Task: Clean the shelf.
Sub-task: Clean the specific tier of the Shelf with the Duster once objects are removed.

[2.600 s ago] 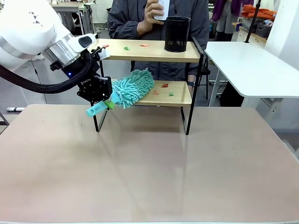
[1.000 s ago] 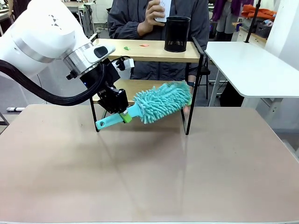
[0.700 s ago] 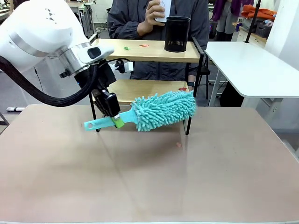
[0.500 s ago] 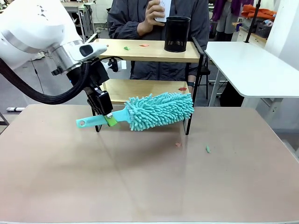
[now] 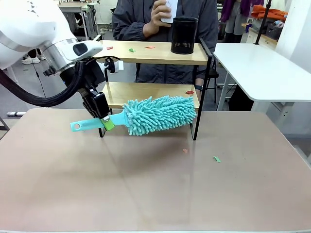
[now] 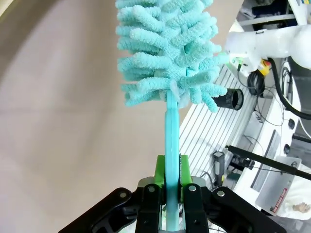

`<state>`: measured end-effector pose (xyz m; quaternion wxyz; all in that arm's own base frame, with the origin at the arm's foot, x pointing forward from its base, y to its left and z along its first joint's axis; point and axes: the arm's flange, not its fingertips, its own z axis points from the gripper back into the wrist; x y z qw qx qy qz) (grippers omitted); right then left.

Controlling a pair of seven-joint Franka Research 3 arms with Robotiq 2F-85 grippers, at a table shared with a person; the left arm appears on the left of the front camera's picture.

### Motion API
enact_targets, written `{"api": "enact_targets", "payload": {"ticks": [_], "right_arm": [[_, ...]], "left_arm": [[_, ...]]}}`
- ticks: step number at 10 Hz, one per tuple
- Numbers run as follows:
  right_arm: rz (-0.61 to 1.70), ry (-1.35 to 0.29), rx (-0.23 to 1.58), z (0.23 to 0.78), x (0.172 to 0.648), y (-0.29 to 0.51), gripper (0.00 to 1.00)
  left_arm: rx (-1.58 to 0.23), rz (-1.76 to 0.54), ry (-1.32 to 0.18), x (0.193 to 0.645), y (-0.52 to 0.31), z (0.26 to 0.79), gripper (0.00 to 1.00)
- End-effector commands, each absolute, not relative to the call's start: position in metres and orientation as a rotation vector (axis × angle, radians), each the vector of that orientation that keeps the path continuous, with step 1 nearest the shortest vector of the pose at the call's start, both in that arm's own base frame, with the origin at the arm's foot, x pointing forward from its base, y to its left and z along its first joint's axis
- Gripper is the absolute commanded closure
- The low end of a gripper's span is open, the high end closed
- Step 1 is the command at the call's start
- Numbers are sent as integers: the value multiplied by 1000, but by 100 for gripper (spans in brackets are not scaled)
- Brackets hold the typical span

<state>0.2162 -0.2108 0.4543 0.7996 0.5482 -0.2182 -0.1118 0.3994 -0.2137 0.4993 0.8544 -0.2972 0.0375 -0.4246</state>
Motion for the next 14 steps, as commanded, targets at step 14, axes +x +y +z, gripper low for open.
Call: {"api": "enact_targets", "payload": {"ticks": [14], "right_arm": [[-218,-490,1183,455,217,-211,0]], "left_arm": [[-907,-941,164,306,63,517,100]]}}
